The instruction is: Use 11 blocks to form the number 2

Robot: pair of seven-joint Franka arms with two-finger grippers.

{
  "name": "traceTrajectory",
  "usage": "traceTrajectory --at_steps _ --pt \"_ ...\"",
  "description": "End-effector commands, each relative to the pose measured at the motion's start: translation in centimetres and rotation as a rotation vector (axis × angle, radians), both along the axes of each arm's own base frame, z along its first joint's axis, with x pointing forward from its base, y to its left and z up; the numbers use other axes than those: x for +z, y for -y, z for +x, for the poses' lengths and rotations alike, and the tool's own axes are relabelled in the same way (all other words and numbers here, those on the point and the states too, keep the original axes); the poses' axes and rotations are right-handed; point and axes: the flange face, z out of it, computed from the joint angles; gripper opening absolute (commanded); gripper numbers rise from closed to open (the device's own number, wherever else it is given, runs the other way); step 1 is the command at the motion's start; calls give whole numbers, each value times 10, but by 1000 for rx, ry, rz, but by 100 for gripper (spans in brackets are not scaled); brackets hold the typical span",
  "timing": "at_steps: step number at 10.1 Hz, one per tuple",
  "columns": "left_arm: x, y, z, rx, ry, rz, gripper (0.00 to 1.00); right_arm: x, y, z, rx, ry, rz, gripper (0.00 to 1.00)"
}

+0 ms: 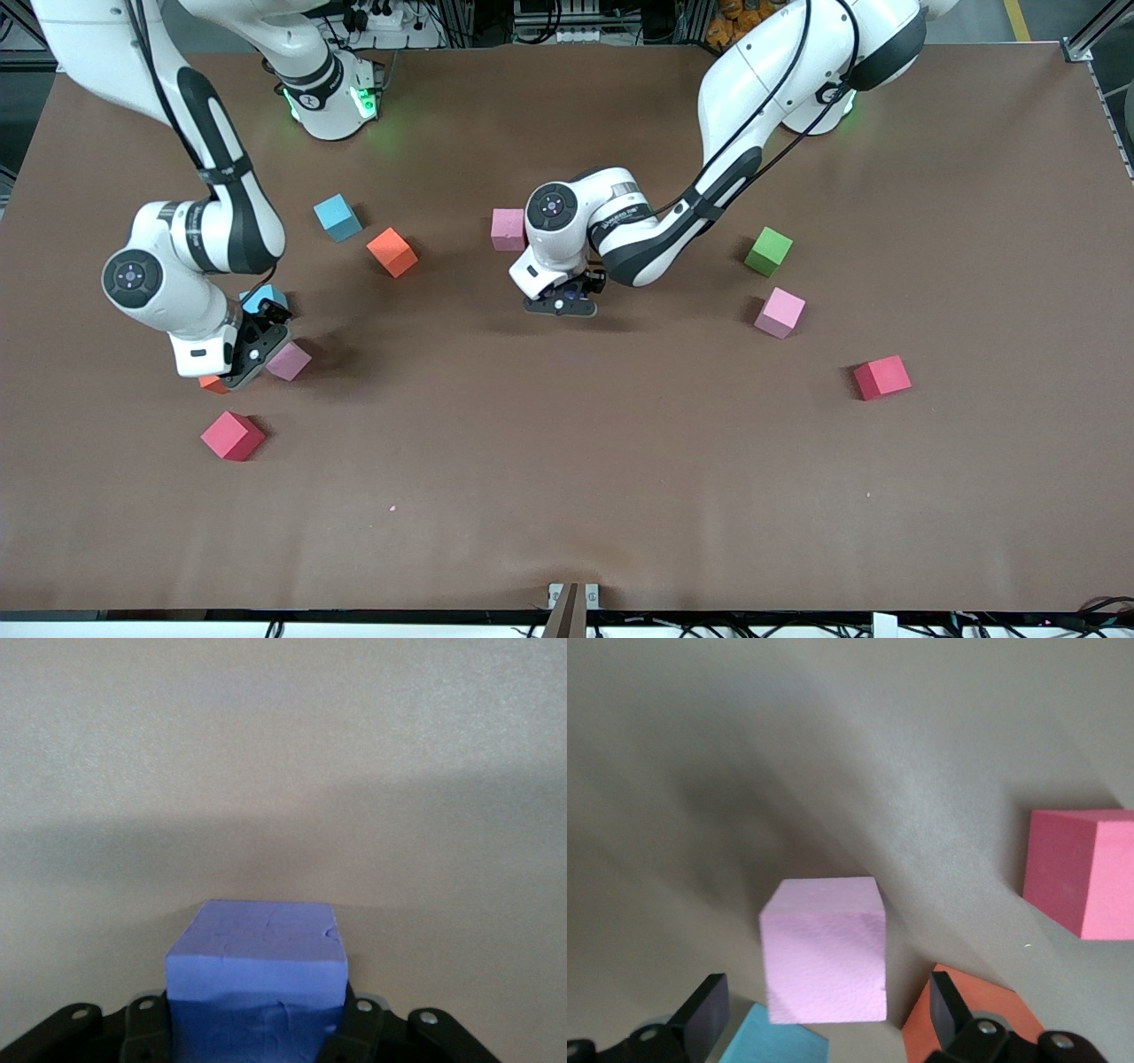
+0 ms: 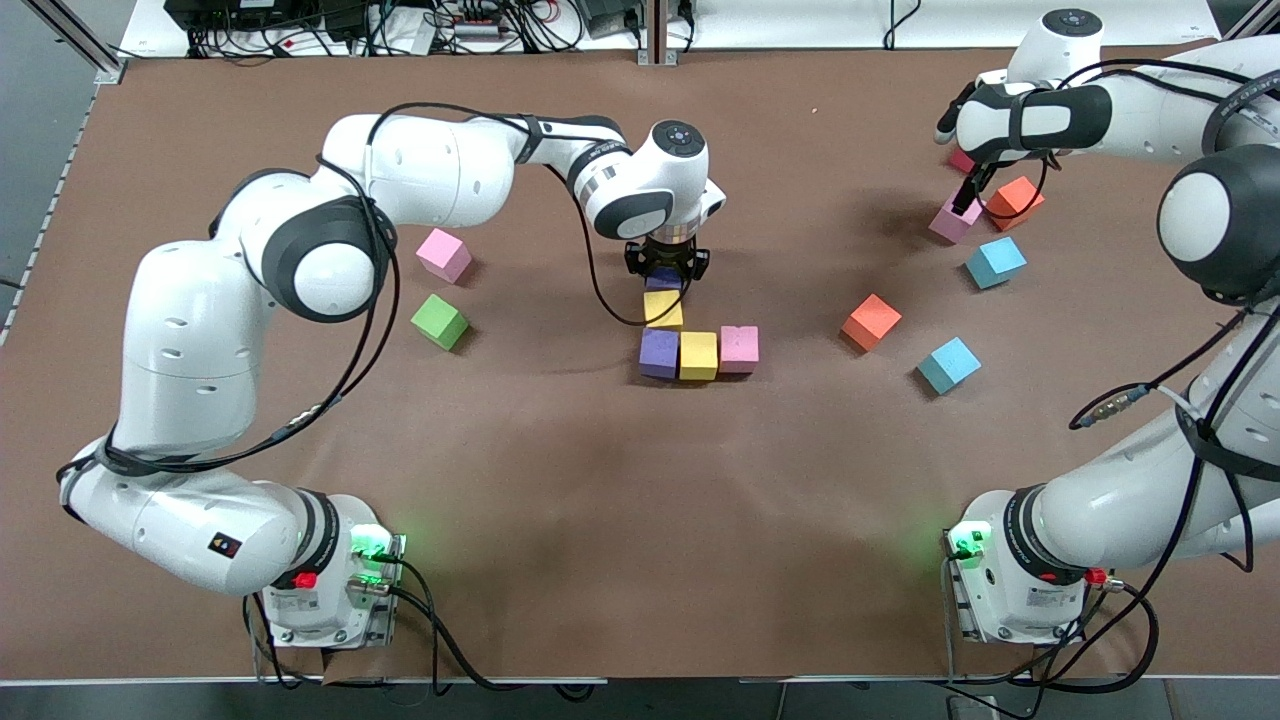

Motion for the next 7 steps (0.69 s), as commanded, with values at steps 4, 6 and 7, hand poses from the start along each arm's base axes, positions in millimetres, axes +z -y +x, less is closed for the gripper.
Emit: traceTrajectory --at_steps 4,6,7 --pt "21 -9 20 28 26 -8 100 -40 -2 5 5 -33 105 100" --pt "62 -34 50 79 69 -3 100 -48 -5 7 73 -14 99 91" --pt "80 -64 76 133 78 19 100 -47 -5 7 82 -14 99 75"
